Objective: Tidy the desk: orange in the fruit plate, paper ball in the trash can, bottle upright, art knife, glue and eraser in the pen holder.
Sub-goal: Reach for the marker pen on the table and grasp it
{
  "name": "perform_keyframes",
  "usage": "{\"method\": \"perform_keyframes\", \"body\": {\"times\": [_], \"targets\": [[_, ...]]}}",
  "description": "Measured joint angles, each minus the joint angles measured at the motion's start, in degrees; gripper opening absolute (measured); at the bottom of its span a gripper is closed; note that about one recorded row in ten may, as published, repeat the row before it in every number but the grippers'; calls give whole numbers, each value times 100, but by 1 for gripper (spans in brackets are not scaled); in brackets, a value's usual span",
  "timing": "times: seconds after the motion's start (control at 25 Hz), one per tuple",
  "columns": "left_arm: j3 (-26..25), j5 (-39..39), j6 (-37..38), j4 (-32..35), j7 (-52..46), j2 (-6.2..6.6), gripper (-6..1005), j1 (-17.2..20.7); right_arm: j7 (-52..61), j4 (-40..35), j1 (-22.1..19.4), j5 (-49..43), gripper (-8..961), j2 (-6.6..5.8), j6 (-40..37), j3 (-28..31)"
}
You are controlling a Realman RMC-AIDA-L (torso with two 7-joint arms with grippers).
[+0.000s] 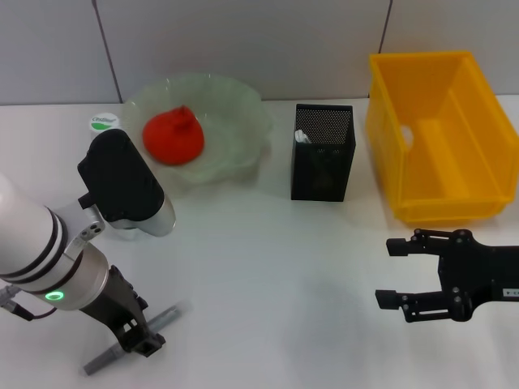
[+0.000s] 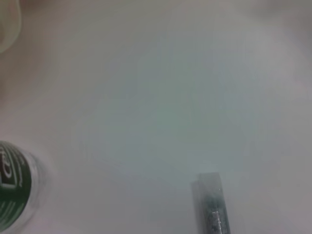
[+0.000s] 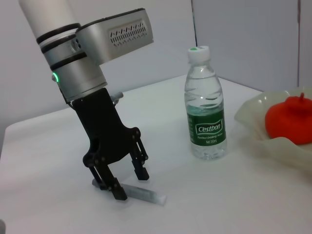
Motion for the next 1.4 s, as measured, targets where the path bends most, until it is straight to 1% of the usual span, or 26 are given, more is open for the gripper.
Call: {"method": "perform_keyframes", "body": {"times": [0.72,0.88,1.08,1.4], "targets": [[18,78,107,-25,-74,0,464,-56,-18,58,47,0,835,2,62,-3],[86,78,127,-27,-79,0,435,-59,-18,79,73,0,835,2,68,1],[93,79,132,-28,-80,0,314,-64,-20,98,96,-1,835,2,73,2],[93,78,131,-72,-80,0,305,-70,-19,125,97,-5,835,2,128,-4]]}}
